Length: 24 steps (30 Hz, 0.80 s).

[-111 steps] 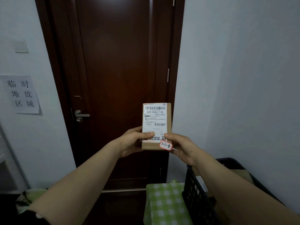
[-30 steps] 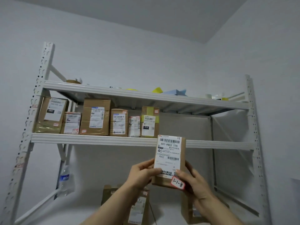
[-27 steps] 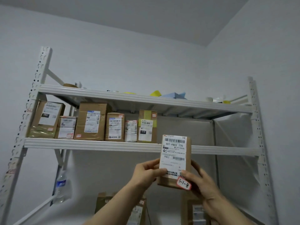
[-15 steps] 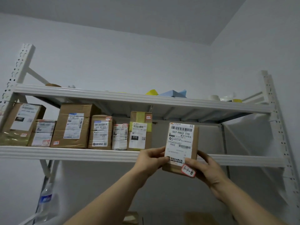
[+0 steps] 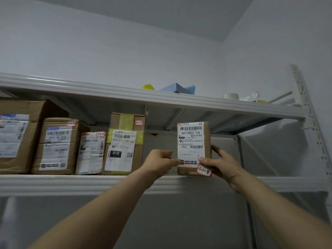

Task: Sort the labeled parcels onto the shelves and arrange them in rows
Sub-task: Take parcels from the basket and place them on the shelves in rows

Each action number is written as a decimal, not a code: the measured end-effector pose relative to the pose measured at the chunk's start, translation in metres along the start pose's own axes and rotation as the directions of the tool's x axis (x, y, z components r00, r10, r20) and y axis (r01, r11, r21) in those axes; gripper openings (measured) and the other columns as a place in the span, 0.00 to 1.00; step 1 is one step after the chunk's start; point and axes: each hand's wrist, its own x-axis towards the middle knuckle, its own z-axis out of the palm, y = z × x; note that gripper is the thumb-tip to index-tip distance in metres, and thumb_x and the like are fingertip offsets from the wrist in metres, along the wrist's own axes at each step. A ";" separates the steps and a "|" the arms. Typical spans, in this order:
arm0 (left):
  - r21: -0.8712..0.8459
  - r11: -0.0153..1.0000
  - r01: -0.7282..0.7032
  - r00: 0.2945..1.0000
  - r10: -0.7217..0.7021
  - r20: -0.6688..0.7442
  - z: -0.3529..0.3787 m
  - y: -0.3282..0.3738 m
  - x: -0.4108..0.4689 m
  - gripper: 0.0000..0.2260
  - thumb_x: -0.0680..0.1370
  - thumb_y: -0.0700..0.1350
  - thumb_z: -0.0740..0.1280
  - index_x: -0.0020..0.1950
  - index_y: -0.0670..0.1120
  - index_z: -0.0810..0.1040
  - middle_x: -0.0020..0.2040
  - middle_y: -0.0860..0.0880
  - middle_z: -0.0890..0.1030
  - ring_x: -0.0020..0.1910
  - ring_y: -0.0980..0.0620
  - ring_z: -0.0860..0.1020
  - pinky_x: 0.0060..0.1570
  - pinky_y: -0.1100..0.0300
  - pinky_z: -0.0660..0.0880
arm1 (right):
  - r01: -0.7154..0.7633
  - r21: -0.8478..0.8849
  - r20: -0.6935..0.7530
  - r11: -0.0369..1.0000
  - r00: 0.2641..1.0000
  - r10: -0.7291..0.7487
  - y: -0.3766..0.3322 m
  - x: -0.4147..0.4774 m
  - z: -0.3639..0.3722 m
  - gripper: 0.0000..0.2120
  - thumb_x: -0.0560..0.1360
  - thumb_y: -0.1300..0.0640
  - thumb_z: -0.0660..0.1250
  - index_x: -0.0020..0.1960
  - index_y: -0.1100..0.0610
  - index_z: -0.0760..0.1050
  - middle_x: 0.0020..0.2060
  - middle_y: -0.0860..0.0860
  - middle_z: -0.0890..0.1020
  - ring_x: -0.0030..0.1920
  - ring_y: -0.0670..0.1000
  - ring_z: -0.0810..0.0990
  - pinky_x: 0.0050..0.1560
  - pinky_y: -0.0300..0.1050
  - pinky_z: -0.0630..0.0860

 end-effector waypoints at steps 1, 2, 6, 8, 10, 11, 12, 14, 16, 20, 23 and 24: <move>0.043 0.999 -0.004 1.000 0.003 0.030 0.007 -0.003 0.008 0.20 0.75 0.41 0.70 0.67 0.40 0.74 0.54 0.44 0.82 0.42 0.54 0.77 0.54 0.56 0.76 | -0.006 -0.020 0.015 1.000 1.000 0.007 0.004 0.008 -0.001 0.41 0.66 0.61 0.76 0.73 0.50 0.62 0.54 0.55 0.83 0.50 0.54 0.84 0.58 0.52 0.78; 0.086 0.996 -0.017 0.999 0.013 0.047 0.013 -0.005 0.015 0.16 0.76 0.42 0.69 0.64 0.40 0.78 0.54 0.45 0.83 0.42 0.54 0.78 0.55 0.57 0.77 | -0.010 -0.035 0.033 0.999 0.999 0.012 0.008 0.016 -0.002 0.40 0.67 0.61 0.76 0.74 0.51 0.62 0.54 0.55 0.83 0.50 0.54 0.84 0.57 0.51 0.78; 0.195 0.981 -0.009 0.999 0.017 -0.040 0.032 -0.013 0.038 0.09 0.76 0.43 0.70 0.52 0.39 0.83 0.50 0.45 0.84 0.50 0.47 0.82 0.55 0.49 0.78 | -0.016 -0.098 0.102 0.995 0.994 0.026 0.021 0.048 -0.008 0.34 0.70 0.62 0.73 0.72 0.53 0.65 0.55 0.55 0.82 0.51 0.53 0.83 0.57 0.47 0.78; 0.258 0.966 0.003 0.997 0.017 -0.075 0.041 -0.015 0.046 0.09 0.75 0.43 0.71 0.51 0.40 0.84 0.48 0.45 0.85 0.49 0.47 0.82 0.54 0.49 0.79 | -0.029 -0.157 0.094 0.987 0.995 0.044 0.026 0.062 -0.014 0.26 0.72 0.62 0.72 0.68 0.57 0.71 0.54 0.55 0.83 0.52 0.53 0.83 0.58 0.49 0.78; 0.322 0.947 0.009 0.996 0.022 -0.091 0.049 -0.016 0.054 0.08 0.74 0.44 0.72 0.51 0.42 0.84 0.47 0.47 0.85 0.47 0.50 0.82 0.53 0.53 0.79 | -0.051 -0.194 0.083 0.980 0.994 0.068 0.032 0.071 -0.021 0.18 0.73 0.64 0.70 0.63 0.60 0.76 0.51 0.57 0.84 0.51 0.55 0.83 0.56 0.51 0.78; 0.352 0.936 0.016 0.995 0.020 -0.099 0.053 -0.016 0.056 0.08 0.74 0.44 0.72 0.50 0.42 0.84 0.47 0.47 0.85 0.46 0.51 0.82 0.51 0.56 0.79 | -0.058 -0.197 0.084 0.979 0.994 0.076 0.035 0.074 -0.023 0.16 0.73 0.64 0.70 0.61 0.62 0.77 0.50 0.58 0.83 0.50 0.56 0.83 0.54 0.49 0.79; 0.383 0.924 0.024 0.993 0.021 -0.114 0.057 -0.017 0.059 0.08 0.74 0.45 0.73 0.49 0.42 0.84 0.45 0.47 0.84 0.44 0.51 0.81 0.48 0.58 0.79 | -0.061 -0.197 0.086 0.979 0.993 0.080 0.038 0.076 -0.026 0.15 0.74 0.65 0.69 0.60 0.62 0.77 0.50 0.58 0.83 0.49 0.55 0.83 0.52 0.47 0.80; 0.432 0.901 0.040 0.989 0.025 -0.143 0.065 -0.018 0.063 0.09 0.73 0.45 0.73 0.48 0.40 0.84 0.42 0.46 0.83 0.40 0.52 0.78 0.41 0.59 0.75 | -0.056 -0.187 0.089 0.981 0.993 0.074 0.046 0.078 -0.029 0.14 0.74 0.67 0.68 0.59 0.64 0.76 0.50 0.58 0.83 0.46 0.53 0.82 0.46 0.42 0.80; 0.446 0.893 0.060 0.986 0.018 -0.167 0.072 -0.019 0.066 0.09 0.73 0.44 0.73 0.48 0.39 0.84 0.42 0.45 0.83 0.40 0.51 0.77 0.41 0.58 0.75 | -0.051 -0.184 0.085 0.982 0.994 0.067 0.051 0.080 -0.031 0.14 0.74 0.68 0.67 0.59 0.63 0.76 0.49 0.57 0.81 0.42 0.50 0.81 0.39 0.38 0.78; 0.463 0.883 0.072 0.982 0.020 -0.189 0.081 -0.022 0.070 0.09 0.73 0.44 0.73 0.47 0.38 0.84 0.44 0.40 0.84 0.37 0.51 0.74 0.39 0.58 0.72 | -0.039 -0.227 0.078 0.973 0.995 0.058 0.054 0.085 -0.034 0.14 0.75 0.68 0.67 0.61 0.64 0.75 0.48 0.57 0.80 0.46 0.54 0.81 0.42 0.42 0.79; 0.451 0.889 0.083 0.979 0.012 -0.205 0.085 -0.023 0.070 0.09 0.73 0.43 0.72 0.47 0.38 0.84 0.44 0.39 0.84 0.39 0.48 0.77 0.43 0.54 0.76 | -0.018 -0.285 0.058 0.959 0.998 0.036 0.057 0.087 -0.034 0.15 0.75 0.68 0.66 0.61 0.65 0.74 0.50 0.57 0.80 0.47 0.54 0.81 0.45 0.45 0.79; 0.443 0.892 0.090 0.978 0.006 -0.211 0.087 -0.023 0.070 0.08 0.73 0.43 0.72 0.47 0.38 0.84 0.45 0.39 0.84 0.41 0.47 0.79 0.46 0.53 0.77 | -0.016 -0.302 0.055 0.953 0.998 0.034 0.057 0.087 -0.034 0.15 0.75 0.68 0.66 0.62 0.65 0.73 0.51 0.58 0.80 0.48 0.55 0.81 0.49 0.48 0.80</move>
